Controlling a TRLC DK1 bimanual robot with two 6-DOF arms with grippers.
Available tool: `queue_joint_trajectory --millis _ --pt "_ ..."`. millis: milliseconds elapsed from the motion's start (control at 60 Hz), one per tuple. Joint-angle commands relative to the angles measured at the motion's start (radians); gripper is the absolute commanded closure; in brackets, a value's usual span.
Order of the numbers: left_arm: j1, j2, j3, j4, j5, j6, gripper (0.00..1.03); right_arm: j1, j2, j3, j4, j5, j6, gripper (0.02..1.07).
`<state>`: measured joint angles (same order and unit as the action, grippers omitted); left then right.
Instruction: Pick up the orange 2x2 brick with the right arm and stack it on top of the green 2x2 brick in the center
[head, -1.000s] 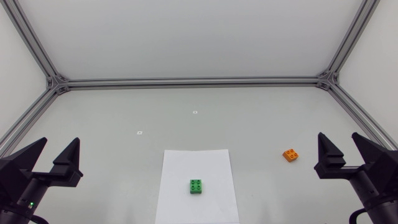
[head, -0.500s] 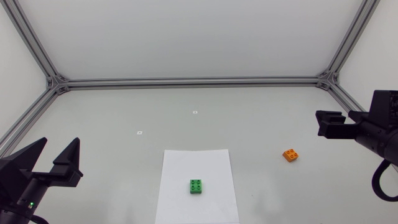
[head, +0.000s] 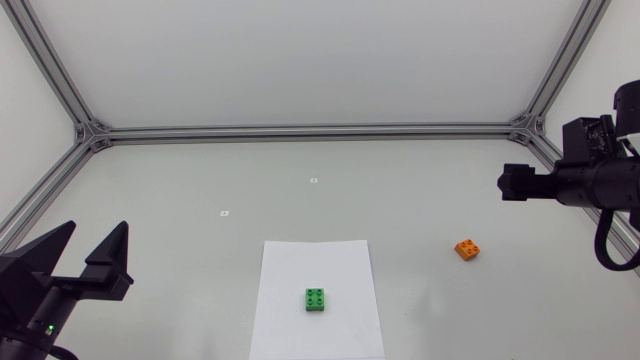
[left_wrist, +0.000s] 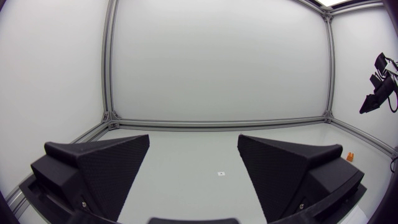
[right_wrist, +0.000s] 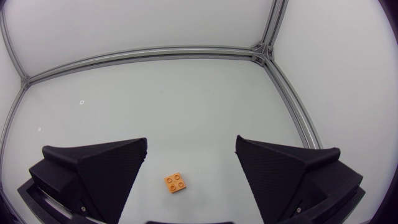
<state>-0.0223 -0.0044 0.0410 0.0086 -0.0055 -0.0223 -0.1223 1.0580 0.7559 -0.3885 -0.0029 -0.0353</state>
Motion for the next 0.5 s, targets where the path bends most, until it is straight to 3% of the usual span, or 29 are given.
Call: queue_joint_trajectory --millis 0,483 --pt "0.002 -0.008 -0.041 -0.015 0.004 0.013 0.04 -0.01 0.073 0.06 -0.052 -0.003 -0.026 0.06" --pt "0.002 -0.008 -0.041 -0.013 0.004 0.013 0.04 -0.033 0.313 0.25 -0.297 -0.057 -0.09 0.06"
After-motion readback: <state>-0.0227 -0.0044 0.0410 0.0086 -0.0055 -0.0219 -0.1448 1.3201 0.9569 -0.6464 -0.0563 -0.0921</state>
